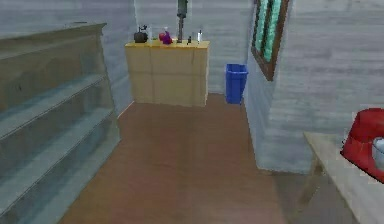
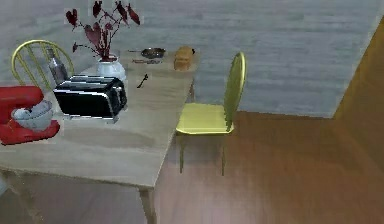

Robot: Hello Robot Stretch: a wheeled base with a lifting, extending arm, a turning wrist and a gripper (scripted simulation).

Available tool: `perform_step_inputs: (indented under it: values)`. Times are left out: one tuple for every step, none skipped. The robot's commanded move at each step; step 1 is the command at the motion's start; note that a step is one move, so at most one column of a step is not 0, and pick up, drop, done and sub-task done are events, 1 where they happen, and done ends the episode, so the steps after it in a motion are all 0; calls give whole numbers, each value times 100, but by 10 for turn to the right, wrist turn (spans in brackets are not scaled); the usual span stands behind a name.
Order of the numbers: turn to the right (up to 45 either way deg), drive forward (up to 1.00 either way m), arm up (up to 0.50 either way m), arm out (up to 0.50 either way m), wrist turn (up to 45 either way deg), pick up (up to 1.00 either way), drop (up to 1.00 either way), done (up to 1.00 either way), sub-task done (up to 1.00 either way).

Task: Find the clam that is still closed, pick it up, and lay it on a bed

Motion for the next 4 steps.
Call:
perform_step_inputs:
  values:
    - [0, 100, 0, 0, 0, 0, 0, 0, 0]
    - [0, 100, 0, 0, 0, 0, 0, 0, 0]
    - [0, 40, 0, 0, 0, 0, 0, 0, 0]
    - [60, 0, 0, 0, 0, 0, 0, 0, 0]
